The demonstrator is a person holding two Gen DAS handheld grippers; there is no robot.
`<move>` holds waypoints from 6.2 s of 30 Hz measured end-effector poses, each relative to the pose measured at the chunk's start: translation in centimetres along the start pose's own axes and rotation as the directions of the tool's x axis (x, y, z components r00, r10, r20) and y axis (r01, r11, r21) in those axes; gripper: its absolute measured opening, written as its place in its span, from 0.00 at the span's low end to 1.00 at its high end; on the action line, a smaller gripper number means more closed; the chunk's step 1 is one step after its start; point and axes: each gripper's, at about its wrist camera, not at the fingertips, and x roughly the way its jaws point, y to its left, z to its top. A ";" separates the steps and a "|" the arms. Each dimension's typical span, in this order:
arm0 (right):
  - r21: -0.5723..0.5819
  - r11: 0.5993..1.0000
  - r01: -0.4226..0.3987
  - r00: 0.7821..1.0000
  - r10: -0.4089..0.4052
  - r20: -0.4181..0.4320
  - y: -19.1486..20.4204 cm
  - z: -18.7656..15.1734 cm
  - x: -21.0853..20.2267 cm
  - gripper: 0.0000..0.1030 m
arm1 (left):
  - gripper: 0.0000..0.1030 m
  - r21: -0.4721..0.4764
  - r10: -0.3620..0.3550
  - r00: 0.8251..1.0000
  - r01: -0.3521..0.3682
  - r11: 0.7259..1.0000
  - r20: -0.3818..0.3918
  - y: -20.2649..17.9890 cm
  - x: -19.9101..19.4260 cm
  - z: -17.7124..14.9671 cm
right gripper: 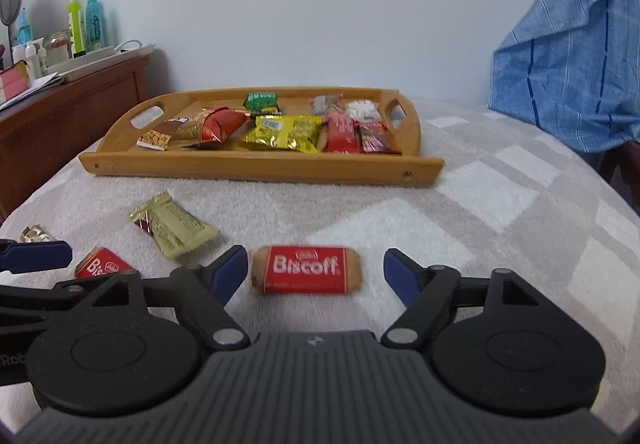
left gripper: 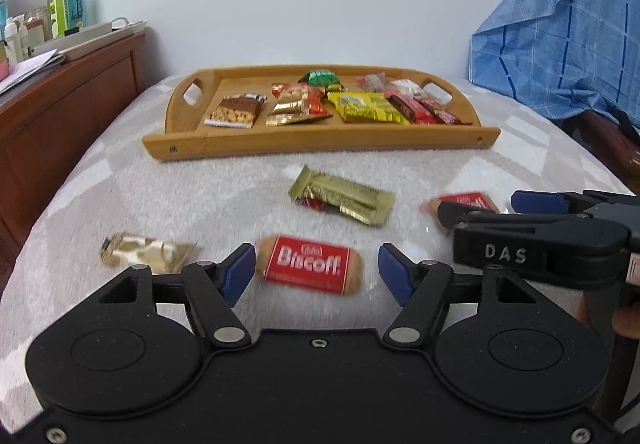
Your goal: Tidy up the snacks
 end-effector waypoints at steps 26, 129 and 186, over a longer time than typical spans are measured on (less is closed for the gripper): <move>0.350 0.936 0.017 0.998 0.008 -0.069 -5.7 0.3 -0.5 0.70 | 0.47 -0.118 -0.010 0.997 0.000 0.993 -0.081 2.5 1.7 1.2; -0.102 0.969 -0.223 0.974 0.225 0.011 -0.9 16.0 18.6 0.40 | 0.33 -0.124 -0.023 0.997 0.014 0.992 -0.076 6.1 24.2 22.2; 0.027 0.983 -0.182 0.974 0.177 0.143 -2.5 7.8 2.3 0.88 | 0.96 -0.073 0.018 0.996 -0.011 0.997 0.093 2.1 2.1 10.9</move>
